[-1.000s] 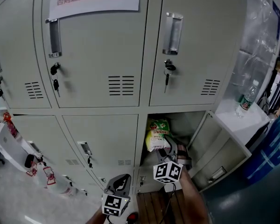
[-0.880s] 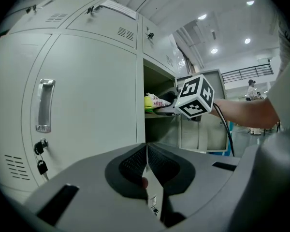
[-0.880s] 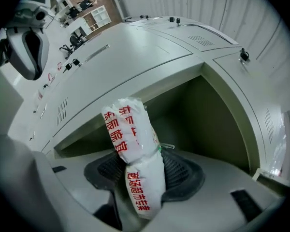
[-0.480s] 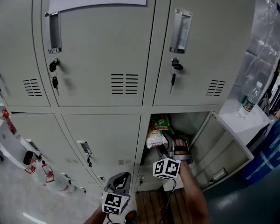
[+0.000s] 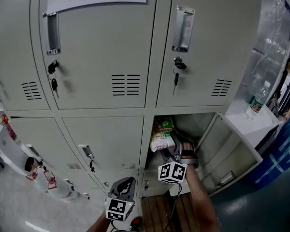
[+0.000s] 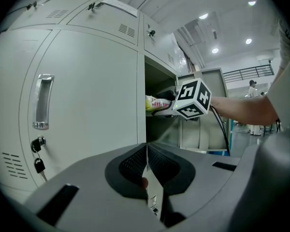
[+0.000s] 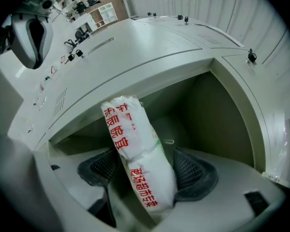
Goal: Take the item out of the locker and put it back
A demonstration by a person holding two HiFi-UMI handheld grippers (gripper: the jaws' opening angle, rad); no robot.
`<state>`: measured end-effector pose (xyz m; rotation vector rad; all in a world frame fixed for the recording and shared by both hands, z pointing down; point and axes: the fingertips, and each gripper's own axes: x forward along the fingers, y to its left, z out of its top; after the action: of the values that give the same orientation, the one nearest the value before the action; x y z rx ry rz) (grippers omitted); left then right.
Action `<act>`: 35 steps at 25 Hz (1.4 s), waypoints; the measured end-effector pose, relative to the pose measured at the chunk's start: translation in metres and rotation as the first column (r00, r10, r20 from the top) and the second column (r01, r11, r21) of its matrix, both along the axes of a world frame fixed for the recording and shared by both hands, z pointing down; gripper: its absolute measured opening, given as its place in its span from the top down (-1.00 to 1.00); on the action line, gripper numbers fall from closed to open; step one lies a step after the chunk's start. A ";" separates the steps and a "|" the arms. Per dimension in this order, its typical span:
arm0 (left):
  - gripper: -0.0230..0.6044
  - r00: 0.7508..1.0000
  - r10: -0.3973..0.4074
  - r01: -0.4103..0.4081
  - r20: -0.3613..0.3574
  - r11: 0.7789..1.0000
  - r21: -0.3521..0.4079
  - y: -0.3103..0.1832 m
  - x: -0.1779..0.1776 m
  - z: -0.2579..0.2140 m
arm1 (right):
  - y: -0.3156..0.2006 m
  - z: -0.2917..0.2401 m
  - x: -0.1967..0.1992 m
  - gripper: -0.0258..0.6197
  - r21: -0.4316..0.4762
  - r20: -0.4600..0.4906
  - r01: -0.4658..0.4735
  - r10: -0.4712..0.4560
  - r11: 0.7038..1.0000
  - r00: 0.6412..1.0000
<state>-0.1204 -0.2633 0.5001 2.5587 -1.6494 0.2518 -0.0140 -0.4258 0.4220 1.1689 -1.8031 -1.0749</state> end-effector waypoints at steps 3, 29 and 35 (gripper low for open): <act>0.83 1.000 0.000 0.000 0.005 1.000 0.004 0.001 0.000 0.000 | 0.007 -0.002 0.004 -0.15 -0.005 0.019 -0.001 0.001 1.000 1.000; 0.83 1.000 0.017 -0.018 0.009 0.991 0.135 0.087 0.041 -0.053 | 0.239 -0.002 0.094 0.34 -0.197 0.842 0.073 0.131 0.978 0.523; 0.83 1.000 0.015 -0.018 0.020 0.993 0.117 0.125 0.050 -0.040 | 0.284 0.029 0.099 0.45 -0.248 0.861 0.093 0.175 0.964 0.478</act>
<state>-0.0705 -0.1382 0.4600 2.6636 -1.6991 0.1859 0.0847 -0.1416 0.4508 1.7620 -2.5535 -0.0683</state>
